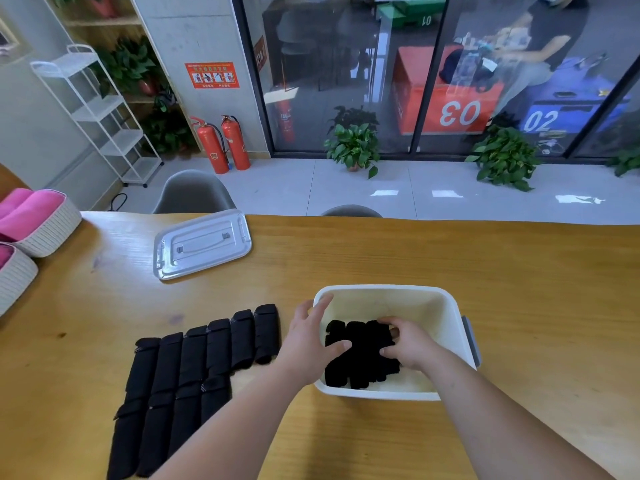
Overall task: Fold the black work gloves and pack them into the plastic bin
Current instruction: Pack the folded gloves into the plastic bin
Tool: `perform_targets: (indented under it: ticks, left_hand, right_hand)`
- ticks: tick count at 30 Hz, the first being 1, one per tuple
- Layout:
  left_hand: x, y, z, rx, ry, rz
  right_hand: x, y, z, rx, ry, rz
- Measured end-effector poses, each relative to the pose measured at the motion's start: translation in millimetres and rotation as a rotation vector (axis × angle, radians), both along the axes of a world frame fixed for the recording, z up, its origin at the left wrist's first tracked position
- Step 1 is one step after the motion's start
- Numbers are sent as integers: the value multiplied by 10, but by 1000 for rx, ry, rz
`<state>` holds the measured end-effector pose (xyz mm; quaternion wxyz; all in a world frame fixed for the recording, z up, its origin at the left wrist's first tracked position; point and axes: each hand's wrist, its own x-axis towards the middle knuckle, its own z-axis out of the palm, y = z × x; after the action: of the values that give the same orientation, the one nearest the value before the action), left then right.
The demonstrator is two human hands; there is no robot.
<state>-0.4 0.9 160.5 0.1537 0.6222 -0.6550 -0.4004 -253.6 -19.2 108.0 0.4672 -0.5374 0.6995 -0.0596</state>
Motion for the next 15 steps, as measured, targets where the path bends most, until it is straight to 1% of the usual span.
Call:
perform_targets:
  ticks: [2, 4, 6, 7, 10, 13, 15]
  left_hand:
    - [17, -3, -1, 6, -2, 0]
    - [31, 4, 4, 14, -11, -4]
    - [23, 4, 17, 18, -13, -9]
    - [15, 4, 20, 18, -13, -10]
    - [4, -1, 21, 15, -19, -6]
    - [12, 0, 13, 15, -29, -9]
    - [13, -2, 13, 20, -33, -10]
  right_hand:
    - [-18, 14, 52, 0, -2, -12]
    - [-44, 27, 152, -34, 64, 6]
    - [-77, 22, 290, -101, 180, 17]
    - [-94, 27, 362, -138, 269, 41]
    - [-123, 39, 503, -244, 502, 163]
    - [-93, 82, 588, -286, 631, 245]
    - [-42, 118, 588, -256, 651, 262]
